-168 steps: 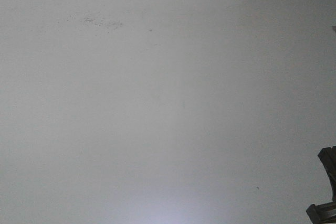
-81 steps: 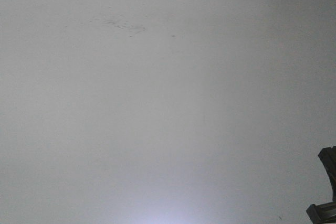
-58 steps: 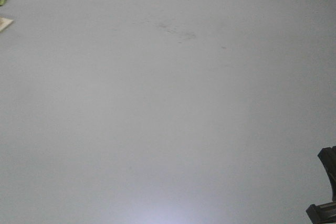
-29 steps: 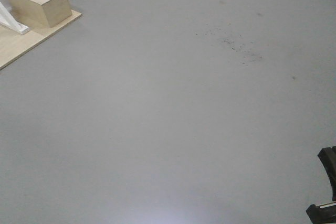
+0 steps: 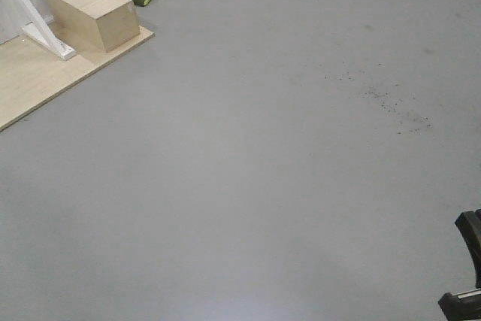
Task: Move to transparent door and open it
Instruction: 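Drive the base forward up to the sliding glass door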
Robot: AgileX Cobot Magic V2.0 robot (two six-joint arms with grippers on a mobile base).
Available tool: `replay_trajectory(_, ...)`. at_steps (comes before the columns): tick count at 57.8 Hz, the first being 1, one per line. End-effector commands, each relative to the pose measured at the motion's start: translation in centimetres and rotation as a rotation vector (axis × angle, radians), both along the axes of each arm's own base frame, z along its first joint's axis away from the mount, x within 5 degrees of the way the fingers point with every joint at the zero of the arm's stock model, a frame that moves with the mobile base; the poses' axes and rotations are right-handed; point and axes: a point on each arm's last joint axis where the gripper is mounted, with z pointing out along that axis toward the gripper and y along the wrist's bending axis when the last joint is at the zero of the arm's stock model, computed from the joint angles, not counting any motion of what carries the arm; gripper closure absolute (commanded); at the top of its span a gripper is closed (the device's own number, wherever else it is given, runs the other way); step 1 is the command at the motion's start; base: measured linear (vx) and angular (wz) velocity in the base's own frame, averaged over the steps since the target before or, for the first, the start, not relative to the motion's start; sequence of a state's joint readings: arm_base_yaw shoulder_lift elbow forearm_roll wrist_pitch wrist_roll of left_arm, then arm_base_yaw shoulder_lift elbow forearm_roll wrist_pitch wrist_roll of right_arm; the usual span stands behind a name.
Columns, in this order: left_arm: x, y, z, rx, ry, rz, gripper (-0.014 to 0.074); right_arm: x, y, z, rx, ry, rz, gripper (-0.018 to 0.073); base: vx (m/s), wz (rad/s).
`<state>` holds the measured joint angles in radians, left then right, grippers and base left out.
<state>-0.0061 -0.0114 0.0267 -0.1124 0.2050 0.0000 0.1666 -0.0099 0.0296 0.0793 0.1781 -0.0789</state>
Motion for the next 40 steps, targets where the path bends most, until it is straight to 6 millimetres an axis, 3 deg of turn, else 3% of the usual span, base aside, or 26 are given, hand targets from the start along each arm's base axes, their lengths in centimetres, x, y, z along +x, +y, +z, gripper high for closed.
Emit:
replay_trajectory(1, 0.09, 0.04, -0.17, -0.019, -0.064, 0.005, 0.0593, 0.02, -0.08, 0.40, 0.000, -0.088, -0.009, 0.0559, 0.47, 0.10)
replay_trajectory(18, 0.09, 0.04, -0.17, -0.019, -0.064, 0.005, 0.0593, 0.02, -0.08, 0.40, 0.000, -0.088, -0.009, 0.0559, 0.49, 0.20)
replay_trajectory(40, 0.09, 0.04, -0.17, -0.019, -0.064, 0.005, 0.0593, 0.02, -0.08, 0.40, 0.000, -0.088, -0.009, 0.0559, 0.52, 0.49)
